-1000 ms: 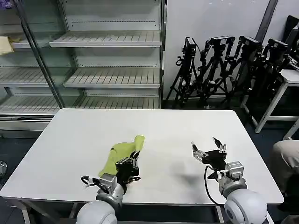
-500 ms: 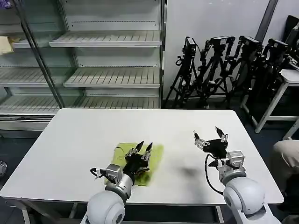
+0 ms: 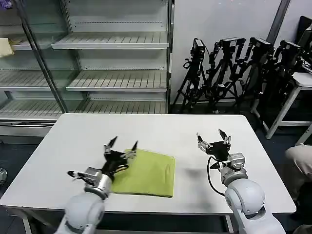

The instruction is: Fold and organize the clothes.

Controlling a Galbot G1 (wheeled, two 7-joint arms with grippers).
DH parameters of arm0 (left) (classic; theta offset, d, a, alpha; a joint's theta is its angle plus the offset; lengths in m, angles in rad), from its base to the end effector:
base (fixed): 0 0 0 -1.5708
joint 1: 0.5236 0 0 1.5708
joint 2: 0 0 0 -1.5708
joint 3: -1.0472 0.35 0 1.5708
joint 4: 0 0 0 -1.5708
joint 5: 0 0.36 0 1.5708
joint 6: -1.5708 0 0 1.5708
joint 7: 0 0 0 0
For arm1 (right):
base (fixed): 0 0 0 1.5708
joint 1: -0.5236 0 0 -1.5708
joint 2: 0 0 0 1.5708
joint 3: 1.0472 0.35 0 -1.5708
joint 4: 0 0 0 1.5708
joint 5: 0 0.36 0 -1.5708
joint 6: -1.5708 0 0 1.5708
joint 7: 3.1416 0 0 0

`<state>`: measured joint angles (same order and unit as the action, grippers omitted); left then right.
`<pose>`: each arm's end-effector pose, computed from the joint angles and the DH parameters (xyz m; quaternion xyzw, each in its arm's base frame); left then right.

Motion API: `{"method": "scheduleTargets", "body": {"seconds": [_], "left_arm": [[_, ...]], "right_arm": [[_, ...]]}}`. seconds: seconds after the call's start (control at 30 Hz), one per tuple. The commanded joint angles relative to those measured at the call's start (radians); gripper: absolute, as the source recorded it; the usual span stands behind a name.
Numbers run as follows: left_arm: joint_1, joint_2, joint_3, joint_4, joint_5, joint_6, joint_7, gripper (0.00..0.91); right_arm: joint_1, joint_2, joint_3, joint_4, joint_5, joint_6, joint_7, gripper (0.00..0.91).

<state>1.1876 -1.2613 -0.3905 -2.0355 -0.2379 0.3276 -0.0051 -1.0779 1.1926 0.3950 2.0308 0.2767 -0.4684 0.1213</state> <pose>0.2889 0.0168 -0.2355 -0.1195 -0.9920 -0.0311 0.0269 0.3139 -0.0318 -0.2017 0.0615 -0.9949 0.0655 0.0467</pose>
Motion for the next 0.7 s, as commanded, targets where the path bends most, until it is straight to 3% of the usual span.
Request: {"method": "scheduleTargets", "body": {"seconds": [0.03,0.2,0.7], "left_arm": [[0.036,0.066,-0.268,0.120,0.088,-0.150,0.193,0.907],[0.021,0.045,-0.266,0.129,0.095,-0.153,0.189,0.907],[0.053,0.033,-0.258,0.116,0.103,-0.147,0.156,0.907]], "right_arm": [[0.017,0.013,-0.013,-0.066,-0.026,0.047,-0.010,0.907],[-0.003,-0.001,-0.007,-0.058,-0.057,0.044,-0.016,0.907],[-0.051,0.002,-0.013,-0.074,-0.113,0.193,0.017,0.907]]}}
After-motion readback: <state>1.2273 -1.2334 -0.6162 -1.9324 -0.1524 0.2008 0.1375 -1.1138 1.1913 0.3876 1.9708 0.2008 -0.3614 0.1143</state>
